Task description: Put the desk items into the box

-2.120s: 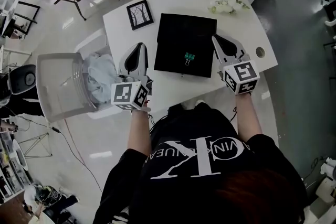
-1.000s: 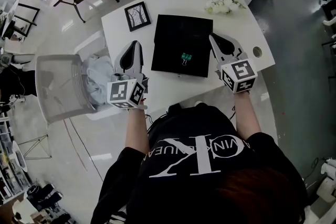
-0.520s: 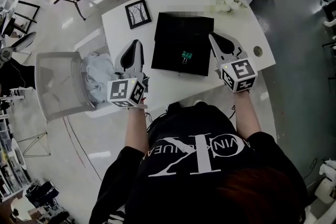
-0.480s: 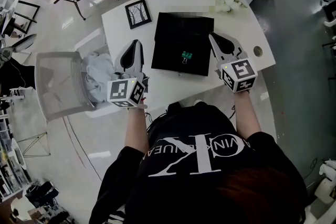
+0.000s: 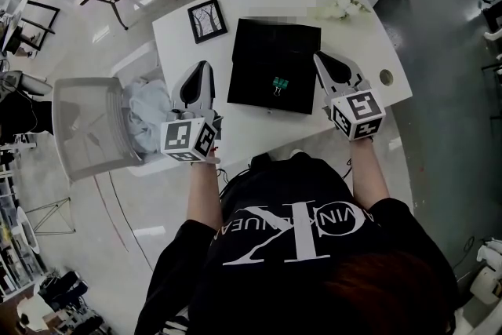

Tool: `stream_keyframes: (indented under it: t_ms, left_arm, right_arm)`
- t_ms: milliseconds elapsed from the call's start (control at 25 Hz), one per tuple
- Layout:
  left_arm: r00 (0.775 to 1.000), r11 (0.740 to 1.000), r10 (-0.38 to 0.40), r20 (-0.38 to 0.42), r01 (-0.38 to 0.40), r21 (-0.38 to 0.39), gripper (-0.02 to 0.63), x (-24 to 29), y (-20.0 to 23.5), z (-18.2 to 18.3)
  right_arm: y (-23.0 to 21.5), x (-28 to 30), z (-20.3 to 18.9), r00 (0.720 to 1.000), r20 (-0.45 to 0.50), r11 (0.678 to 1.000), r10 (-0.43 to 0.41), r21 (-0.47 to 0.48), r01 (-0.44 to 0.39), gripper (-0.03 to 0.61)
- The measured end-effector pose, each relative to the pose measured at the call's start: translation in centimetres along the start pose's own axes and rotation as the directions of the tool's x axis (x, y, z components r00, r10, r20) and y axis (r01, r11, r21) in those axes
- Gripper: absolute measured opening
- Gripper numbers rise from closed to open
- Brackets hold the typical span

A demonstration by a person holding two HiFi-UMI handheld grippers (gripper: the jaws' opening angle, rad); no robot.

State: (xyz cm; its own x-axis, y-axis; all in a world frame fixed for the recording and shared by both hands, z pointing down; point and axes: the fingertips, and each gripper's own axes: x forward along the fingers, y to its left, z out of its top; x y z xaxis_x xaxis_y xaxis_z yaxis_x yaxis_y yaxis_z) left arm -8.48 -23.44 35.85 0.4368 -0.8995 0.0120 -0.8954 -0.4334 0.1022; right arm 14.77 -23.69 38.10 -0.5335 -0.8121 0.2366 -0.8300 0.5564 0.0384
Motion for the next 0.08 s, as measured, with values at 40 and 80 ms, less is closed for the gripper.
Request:
stream_keyframes:
  t_ms: [40,80]
  left_arm:
    - [1.0,1.0,0.001,0.0,-0.001,-0.001,0.009,-0.01,0.09,0.0]
    - [1.0,1.0,0.001,-0.001,-0.001,-0.002,0.009,-0.01,0.17,0.0]
  right_arm:
    - [0.0,0.0,-0.04,1.0,-0.001,1.0,-0.001,0.001,0.001,0.015]
    - [0.01,0.0,-0.07,1.0,-0.003,1.0,-0.002,0.002,0.002,0.015]
